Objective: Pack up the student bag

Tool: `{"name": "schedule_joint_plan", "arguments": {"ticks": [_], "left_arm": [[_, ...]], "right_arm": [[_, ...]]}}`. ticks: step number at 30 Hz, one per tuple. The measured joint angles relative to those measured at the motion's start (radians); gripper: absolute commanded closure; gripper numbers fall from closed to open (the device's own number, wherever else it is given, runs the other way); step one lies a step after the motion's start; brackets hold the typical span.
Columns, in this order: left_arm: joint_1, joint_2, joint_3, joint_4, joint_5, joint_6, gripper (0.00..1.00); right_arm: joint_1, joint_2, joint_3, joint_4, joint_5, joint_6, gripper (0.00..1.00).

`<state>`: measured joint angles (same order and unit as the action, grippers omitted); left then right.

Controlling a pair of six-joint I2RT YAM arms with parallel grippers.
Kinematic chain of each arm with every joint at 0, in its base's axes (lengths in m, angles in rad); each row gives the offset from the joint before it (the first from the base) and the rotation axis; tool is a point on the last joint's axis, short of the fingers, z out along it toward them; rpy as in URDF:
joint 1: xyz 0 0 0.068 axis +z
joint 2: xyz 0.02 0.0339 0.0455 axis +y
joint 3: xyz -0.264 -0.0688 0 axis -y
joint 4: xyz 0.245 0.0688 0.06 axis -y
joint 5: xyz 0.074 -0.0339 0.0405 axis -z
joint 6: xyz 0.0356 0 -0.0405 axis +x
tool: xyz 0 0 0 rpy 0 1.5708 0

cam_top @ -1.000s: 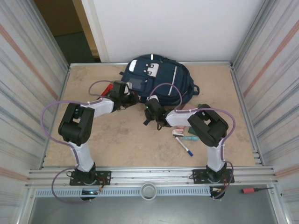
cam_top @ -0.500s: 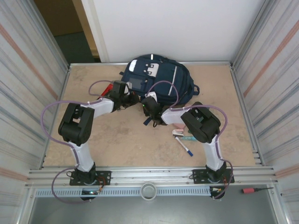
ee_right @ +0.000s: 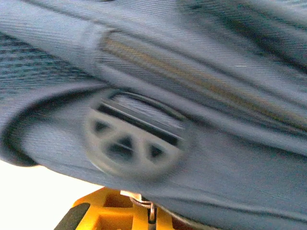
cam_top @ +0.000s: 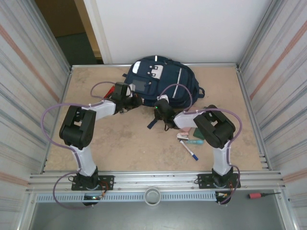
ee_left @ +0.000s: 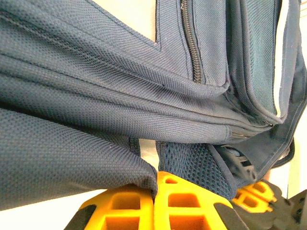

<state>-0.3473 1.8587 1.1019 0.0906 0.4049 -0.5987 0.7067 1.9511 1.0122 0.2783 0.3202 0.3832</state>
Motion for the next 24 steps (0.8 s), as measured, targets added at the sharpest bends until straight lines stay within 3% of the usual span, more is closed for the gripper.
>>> {"name": "schedule_joint_plan", "arguments": {"ticks": [13, 24], "left_arm": [[0.042, 0.000, 0.005, -0.031, 0.022, 0.053, 1.00], [0.100, 0.000, 0.057, -0.088, 0.030, 0.100, 1.00]], "right_arm": [[-0.126, -0.165, -0.153, -0.006, -0.179, -0.003, 1.00], [-0.302, -0.263, -0.165, -0.129, -0.483, -0.036, 1.00]]}}
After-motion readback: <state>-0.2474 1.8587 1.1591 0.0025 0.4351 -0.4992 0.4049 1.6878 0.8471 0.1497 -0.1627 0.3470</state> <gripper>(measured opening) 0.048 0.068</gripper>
